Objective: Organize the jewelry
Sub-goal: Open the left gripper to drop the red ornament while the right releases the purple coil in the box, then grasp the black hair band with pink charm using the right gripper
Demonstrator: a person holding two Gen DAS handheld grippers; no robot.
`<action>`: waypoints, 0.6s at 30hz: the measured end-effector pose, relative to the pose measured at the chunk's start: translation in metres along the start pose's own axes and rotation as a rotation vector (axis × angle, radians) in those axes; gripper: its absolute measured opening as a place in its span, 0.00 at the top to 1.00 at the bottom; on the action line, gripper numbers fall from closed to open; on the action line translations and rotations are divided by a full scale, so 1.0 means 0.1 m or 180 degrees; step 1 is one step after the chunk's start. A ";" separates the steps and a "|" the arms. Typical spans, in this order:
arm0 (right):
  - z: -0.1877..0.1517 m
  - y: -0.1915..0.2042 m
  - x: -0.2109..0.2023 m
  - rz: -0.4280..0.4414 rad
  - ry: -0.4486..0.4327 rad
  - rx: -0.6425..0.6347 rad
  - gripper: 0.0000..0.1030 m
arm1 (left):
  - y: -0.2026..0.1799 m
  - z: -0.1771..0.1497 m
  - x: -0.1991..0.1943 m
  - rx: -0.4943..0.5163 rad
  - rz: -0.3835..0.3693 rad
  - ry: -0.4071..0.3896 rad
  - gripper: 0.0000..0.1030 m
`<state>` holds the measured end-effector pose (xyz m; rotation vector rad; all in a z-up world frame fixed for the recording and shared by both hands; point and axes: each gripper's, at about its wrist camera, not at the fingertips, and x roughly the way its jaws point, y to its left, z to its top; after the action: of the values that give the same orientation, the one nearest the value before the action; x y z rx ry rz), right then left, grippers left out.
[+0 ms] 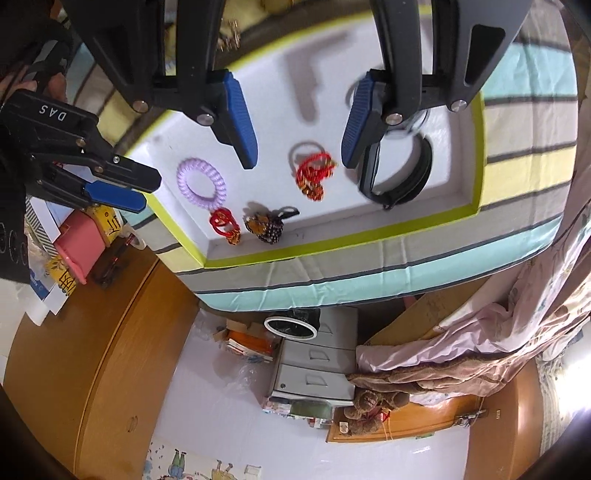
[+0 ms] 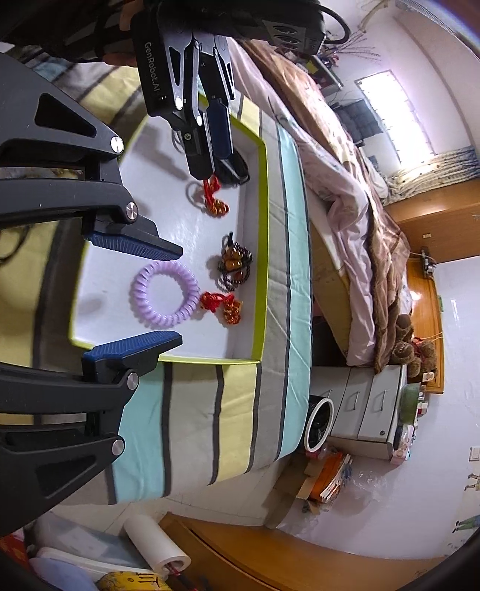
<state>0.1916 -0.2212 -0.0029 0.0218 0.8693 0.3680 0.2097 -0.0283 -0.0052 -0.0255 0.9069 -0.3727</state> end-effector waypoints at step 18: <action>-0.86 0.48 -0.41 0.0115 0.0055 -0.0021 0.60 | 0.14 -0.72 -0.76 -0.0421 -0.0009 -0.0290 0.54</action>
<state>0.0883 -0.2011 -0.0205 0.0283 0.8857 0.4052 0.1156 0.0198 0.0058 -0.1641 0.8404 -0.3111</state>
